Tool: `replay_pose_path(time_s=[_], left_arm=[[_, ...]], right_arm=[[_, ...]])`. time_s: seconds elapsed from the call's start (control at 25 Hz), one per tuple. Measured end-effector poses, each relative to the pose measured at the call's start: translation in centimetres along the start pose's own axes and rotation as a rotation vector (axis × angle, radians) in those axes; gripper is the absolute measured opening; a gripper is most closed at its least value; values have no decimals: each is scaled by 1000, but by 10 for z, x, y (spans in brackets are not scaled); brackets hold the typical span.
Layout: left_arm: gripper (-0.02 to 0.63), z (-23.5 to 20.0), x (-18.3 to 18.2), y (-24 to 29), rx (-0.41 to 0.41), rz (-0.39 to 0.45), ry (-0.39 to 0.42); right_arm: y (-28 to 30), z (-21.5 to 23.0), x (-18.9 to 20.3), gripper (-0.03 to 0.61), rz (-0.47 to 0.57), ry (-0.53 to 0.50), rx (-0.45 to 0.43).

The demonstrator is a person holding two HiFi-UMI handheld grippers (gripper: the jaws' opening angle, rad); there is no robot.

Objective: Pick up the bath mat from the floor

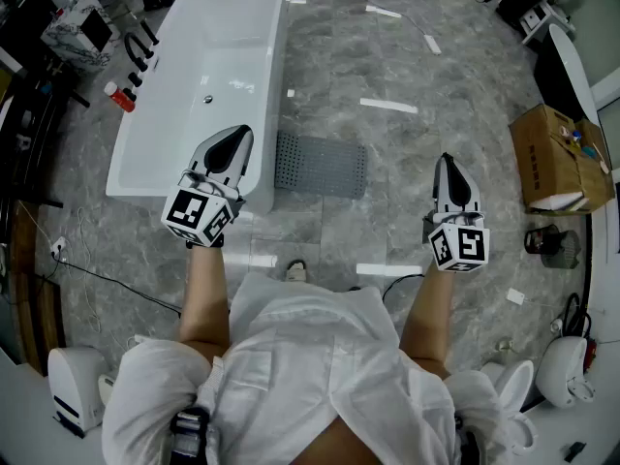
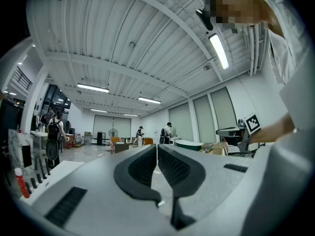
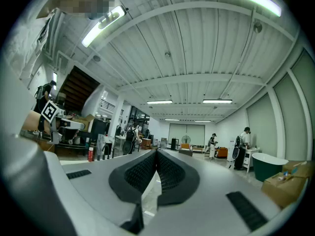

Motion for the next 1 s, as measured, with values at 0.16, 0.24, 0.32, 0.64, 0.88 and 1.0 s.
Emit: replay_pose_path(time_s=[0.16, 0.24, 0.32, 0.64, 0.88, 1.0], left_arm=[[17, 0, 3, 2, 4, -3, 2], [17, -1, 3, 3, 4, -5, 0], [17, -4, 4, 2, 3, -7, -1], [17, -16, 10, -3, -15, -10, -11], [17, -26, 15, -4, -20, -3, -26], [17, -30, 18, -7, -20, -3, -36]], right_arm=[[4, 2, 2, 26, 1, -1, 0], [5, 2, 3, 26, 0, -2, 0], [8, -2, 4, 26, -4, -2, -3], [15, -11, 14, 26, -3, 24, -20], [24, -17, 16, 28, 21, 44, -12], [27, -21, 19, 29, 15, 43, -4]])
Point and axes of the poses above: the fingertips, and each gripper's own axes: y forward along the fingers, z to its right, x out of its underside, the point moved 3 cm from there along -y, backward along the fingers, and after that the axes turned 14 degrees about z, right-handed, at the moved point
